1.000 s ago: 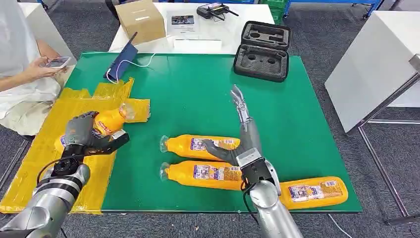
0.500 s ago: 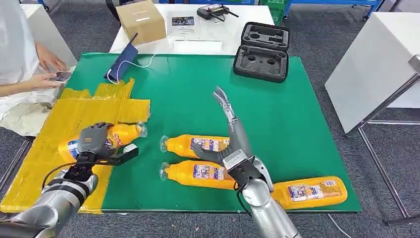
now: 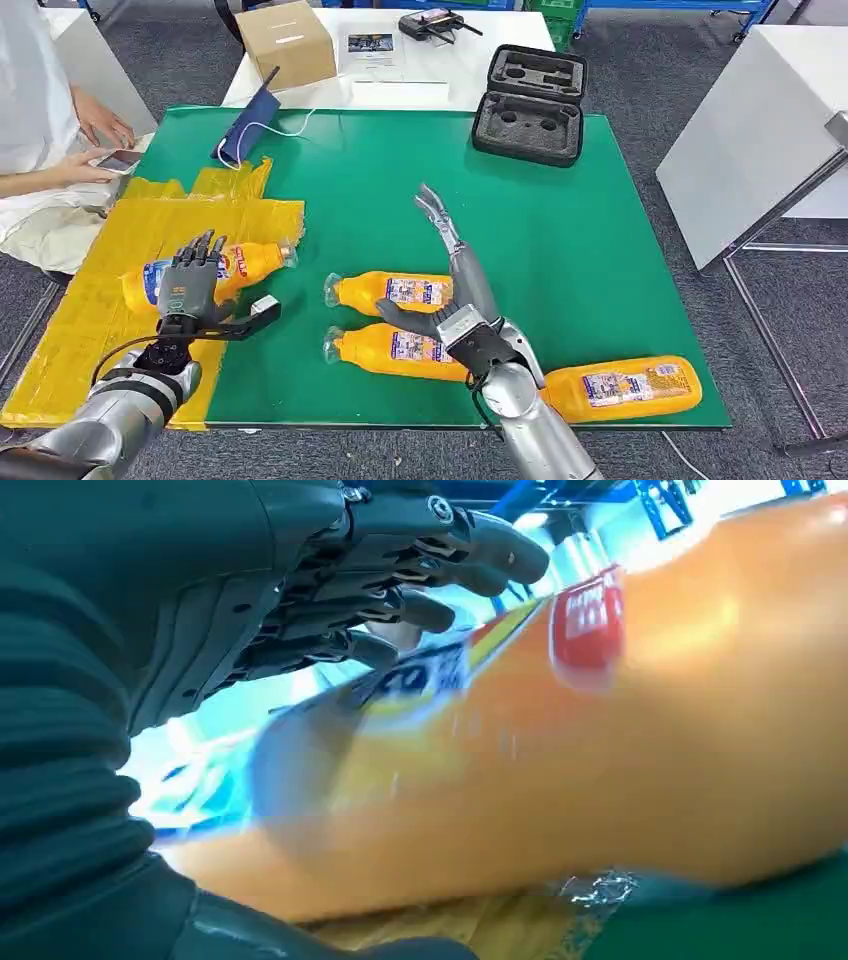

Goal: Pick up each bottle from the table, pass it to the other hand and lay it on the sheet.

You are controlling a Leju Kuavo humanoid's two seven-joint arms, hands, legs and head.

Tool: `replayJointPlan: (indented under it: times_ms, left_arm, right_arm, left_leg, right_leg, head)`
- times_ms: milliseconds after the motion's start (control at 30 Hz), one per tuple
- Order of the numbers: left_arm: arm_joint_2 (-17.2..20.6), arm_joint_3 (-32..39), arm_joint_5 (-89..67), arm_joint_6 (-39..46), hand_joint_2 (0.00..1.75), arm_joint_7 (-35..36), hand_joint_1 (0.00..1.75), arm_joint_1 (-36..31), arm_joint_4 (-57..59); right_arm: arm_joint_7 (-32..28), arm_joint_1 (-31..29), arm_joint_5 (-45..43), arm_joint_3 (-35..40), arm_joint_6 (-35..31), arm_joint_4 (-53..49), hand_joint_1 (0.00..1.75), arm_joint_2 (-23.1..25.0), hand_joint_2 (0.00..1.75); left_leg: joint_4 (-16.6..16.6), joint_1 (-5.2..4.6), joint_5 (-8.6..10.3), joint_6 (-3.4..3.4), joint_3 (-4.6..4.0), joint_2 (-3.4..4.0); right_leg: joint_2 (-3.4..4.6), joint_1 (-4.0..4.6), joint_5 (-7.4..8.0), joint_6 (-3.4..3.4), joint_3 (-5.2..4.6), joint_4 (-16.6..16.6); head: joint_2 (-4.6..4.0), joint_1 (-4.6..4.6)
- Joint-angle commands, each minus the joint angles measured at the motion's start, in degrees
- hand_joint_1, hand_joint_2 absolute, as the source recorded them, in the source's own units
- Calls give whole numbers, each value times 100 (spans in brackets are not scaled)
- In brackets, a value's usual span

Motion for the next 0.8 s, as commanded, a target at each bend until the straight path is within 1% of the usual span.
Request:
replayJointPlan:
  times_ms: [33, 67, 100, 200, 233, 300, 333, 367, 400, 433, 500, 533, 567, 600, 633, 667, 700, 733, 767, 800]
  left_arm:
    - [43, -508, -4, 66, 175, 203, 0, 207, -331]
    - [94, -514, -4, 66, 175, 229, 0, 324, -651]
    - [123, -443, -4, 66, 175, 199, 0, 436, -953]
    - [76, -261, -4, 66, 175, -169, 0, 604, -1476]
    - [72, -275, -4, 66, 175, -153, 0, 621, -1564]
    - [76, -406, -4, 66, 175, -218, 0, 777, -2316]
    - [32, -302, -4, 66, 175, -358, 0, 919, -2838]
    - [-124, -14, -4, 66, 175, -611, 0, 1063, -3218]
    - [-233, 93, 6, 66, 175, -725, 0, 1114, -3332]
    - [-233, 93, 6, 66, 175, -725, 0, 1114, -3332]
    - [-233, 93, 6, 66, 175, -725, 0, 1114, -3332]
    - [-594, 839, 629, 66, 175, -1729, 0, 1354, -3735]
    - [-1231, 1827, 1968, 66, 175, -3410, 0, 1357, -3381]
    - [-1509, 2040, 3020, 54, 175, -4188, 0, 1237, -2996]
    - [-1616, 1969, 3674, -357, 175, -4397, 0, 1447, -3526]
    - [-1693, 1879, 4170, -710, 175, -4294, 0, 1957, -4609]
    - [-1695, 1809, 4415, -925, 175, -4179, 0, 2306, -5252]
    - [-1693, 1796, 4647, -1061, 175, -4127, 0, 2577, -5682]
    - [-1722, 1867, 4993, -1267, 175, -4139, 0, 2852, -6011]
    - [-1729, 1919, 5247, -1520, 175, -4179, 0, 2960, -6071]
  right_arm:
    - [26, -307, -37, 179, 26, 560, 0, -134, 175]
    - [35, -298, -38, 185, -1, 561, 0, -147, 175]
    - [41, -284, -37, 186, -23, 552, 0, -161, 175]
    - [53, -230, -31, 140, -67, 531, 0, -202, 175]
    - [53, -221, -30, 126, -68, 528, 0, -206, 175]
    - [70, -165, -10, 52, -113, 506, 0, -206, 175]
    - [82, -128, 30, 17, -156, 483, 0, -205, 175]
    - [90, -72, 89, -19, -201, 429, 0, -217, 175]
    - [91, -36, 135, -35, -234, 390, 0, -233, 175]
    - [91, -36, 135, -35, -234, 390, 0, -233, 175]
    - [91, -36, 135, -35, -234, 390, 0, -233, 175]
    - [66, 92, 351, -85, -350, 205, 0, -269, 175]
    - [39, 243, 735, -92, -377, -22, 0, -377, 175]
    - [87, 396, 1027, -142, -296, -233, 0, -460, 175]
    - [81, 559, 1303, -218, -245, -432, 0, -516, 175]
    - [180, 775, 1662, -288, -252, -671, 0, -603, 175]
    - [208, 911, 1880, -335, -277, -814, 0, -655, 175]
    - [213, 1023, 2038, -372, -268, -931, 0, -713, 175]
    - [175, 1144, 2308, -382, -298, -1084, 0, -811, 175]
    - [103, 1211, 2390, -352, -227, -1194, 0, -915, 175]
  left_leg:
    - [-5, 4, -12, -10, 28, 17]
    - [-6, 7, -15, -13, 36, 18]
    - [-5, 3, -7, -7, 17, 13]
    - [-5, 7, -15, -13, 32, 18]
    - [-6, 14, -28, -24, 56, 24]
    - [-2, 11, -21, -16, 38, 7]
    - [6, 12, -22, -16, 31, 6]
    - [3, 8, -8, -8, 7, -12]
    - [6, 9, -11, -10, 9, -19]
    - [2, 5, -3, -5, -5, -12]
    - [6, 9, -17, -10, 13, -6]
    - [1, 3, -9, -7, 3, -6]
    - [1, 4, -11, -8, 4, -9]
    - [4, 4, -15, -9, 8, -13]
    - [-3, 0, -4, -4, -3, -19]
    - [-3, 2, -7, -6, 7, -35]
    - [-1, 3, -13, -7, 13, -31]
    - [4, 1, -22, -7, 18, -44]
    - [2, -3, -16, -2, -1, -31]
    - [6, 0, -28, -5, 11, -19]
  right_leg:
    - [21, 4, -6, -10, 27, -9]
    - [23, 7, -9, -13, 36, -12]
    - [15, 3, -3, -6, 16, -8]
    - [22, 7, -8, -12, 32, -12]
    - [31, 13, -21, -23, 58, -15]
    - [12, 11, -17, -15, 46, -13]
    - [11, 11, -18, -15, 39, -5]
    - [-9, 7, -10, -7, 14, -6]
    - [-14, 8, -16, -9, 20, -4]
    - [-8, 3, -5, -4, -4, -6]
    - [-3, 7, -17, -10, 17, -7]
    - [-4, 2, -10, -7, 6, -7]
    - [-5, 3, -11, -7, 9, -8]
    - [-8, 4, -17, -8, 17, -8]
    - [-16, -1, -8, -3, 3, -11]
    - [-33, 1, -16, -5, 21, -15]
    - [-30, 1, -20, -6, 24, -16]
    - [-42, 0, -31, -6, 34, -15]
    - [-21, -4, -18, 0, 10, -14]
    - [-4, -1, -23, -3, 20, -15]
  head:
    - [0, 0]
    - [0, 0]
    - [0, 0]
    - [0, 0]
    - [0, 0]
    - [0, -2]
    - [0, 0]
    - [0, 0]
    - [0, 2]
    - [0, 0]
    - [0, 0]
    - [0, 2]
    - [0, 0]
    - [0, 2]
    - [0, 0]
    - [0, -2]
    - [0, -2]
    - [0, 0]
    - [0, 4]
    - [0, -2]
